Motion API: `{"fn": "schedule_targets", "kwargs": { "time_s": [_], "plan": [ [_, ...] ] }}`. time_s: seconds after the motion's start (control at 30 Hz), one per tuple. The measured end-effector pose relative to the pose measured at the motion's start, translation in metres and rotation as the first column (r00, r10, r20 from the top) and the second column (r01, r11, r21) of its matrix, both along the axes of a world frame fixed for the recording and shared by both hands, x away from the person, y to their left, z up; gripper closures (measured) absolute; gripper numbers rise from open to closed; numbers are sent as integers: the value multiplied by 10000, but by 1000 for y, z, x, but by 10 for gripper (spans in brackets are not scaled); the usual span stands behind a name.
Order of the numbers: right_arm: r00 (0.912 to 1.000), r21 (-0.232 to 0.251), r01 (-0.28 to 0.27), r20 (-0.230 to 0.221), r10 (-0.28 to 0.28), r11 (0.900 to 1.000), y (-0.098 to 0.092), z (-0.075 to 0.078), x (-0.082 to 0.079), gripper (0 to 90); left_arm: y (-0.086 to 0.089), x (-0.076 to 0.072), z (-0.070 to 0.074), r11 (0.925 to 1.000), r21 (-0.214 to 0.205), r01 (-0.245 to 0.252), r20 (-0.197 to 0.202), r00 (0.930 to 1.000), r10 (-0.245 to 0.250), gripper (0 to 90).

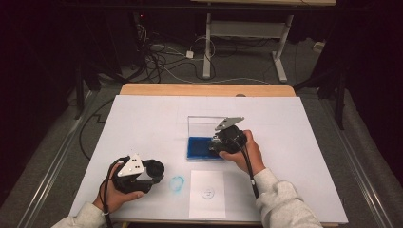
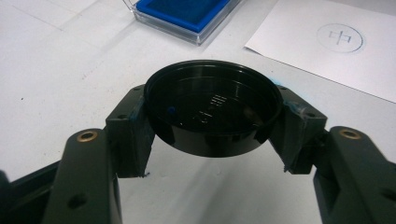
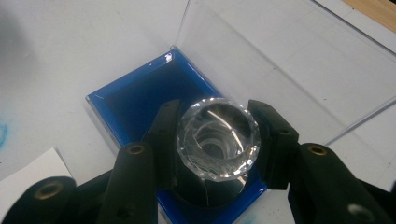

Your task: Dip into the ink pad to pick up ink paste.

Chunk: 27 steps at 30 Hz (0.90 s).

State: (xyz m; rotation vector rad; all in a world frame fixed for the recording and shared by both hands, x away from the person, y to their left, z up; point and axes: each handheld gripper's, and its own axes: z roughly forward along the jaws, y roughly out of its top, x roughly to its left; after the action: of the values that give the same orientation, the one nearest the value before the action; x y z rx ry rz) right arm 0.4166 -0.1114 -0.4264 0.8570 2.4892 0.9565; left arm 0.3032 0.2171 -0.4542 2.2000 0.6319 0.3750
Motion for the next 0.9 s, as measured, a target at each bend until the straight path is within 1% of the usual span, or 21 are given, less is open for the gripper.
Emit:
{"fn": "schedule_targets", "kwargs": {
  "time_s": [0.1,0.17,0.2,0.23,0.3,0.47,0.5,0.57,0.6,0.73,0.83,0.9],
  "plan": [
    [9999,-146,95,95,-94,9998,2,0,-1,569,0,0,0,10000,-10,-20,-1,10000,20,366],
    [9999,-227,35,144,-31,9997,3,0,-1,569,1,0,0,10000,-21,-36,-12,10000,36,366],
    [9999,-174,55,88,-54,9998,2,0,-1,568,1,0,0,10000,-35,-44,-4,10000,44,366],
    [9999,-159,-1,125,3,9999,2,0,0,568,1,0,0,10000,-33,-44,7,10000,44,366],
    [9999,-197,66,128,-64,9998,2,0,-1,568,1,-1,0,10000,-9,-31,11,10000,31,366],
    [9996,-314,-5,295,14,9995,2,-1,-4,568,1,-1,0,10000,-34,-44,-3,10000,44,366],
    [9994,-282,-34,335,43,9996,2,-1,-3,568,1,-1,0,10000,-38,-42,-6,10000,42,366],
    [9997,-218,74,254,-68,9997,2,-1,-4,568,1,0,0,10000,-41,-51,0,10000,51,366],
    [9995,-198,5,301,1,9998,1,-2,-4,568,1,0,0,10000,-57,-57,-3,10000,57,366],
    [9998,-19,63,174,-63,10000,-1,-2,-3,568,1,0,0,10000,16,-21,9,10000,21,366],
    [9990,-61,26,439,-23,10000,-1,-3,-6,568,1,0,0,10000,9,-33,2,10000,33,366],
    [9993,3,53,362,-53,10000,-2,-3,-5,567,1,-1,0,10000,-1,-50,10,10000,50,366]
  ]
}}
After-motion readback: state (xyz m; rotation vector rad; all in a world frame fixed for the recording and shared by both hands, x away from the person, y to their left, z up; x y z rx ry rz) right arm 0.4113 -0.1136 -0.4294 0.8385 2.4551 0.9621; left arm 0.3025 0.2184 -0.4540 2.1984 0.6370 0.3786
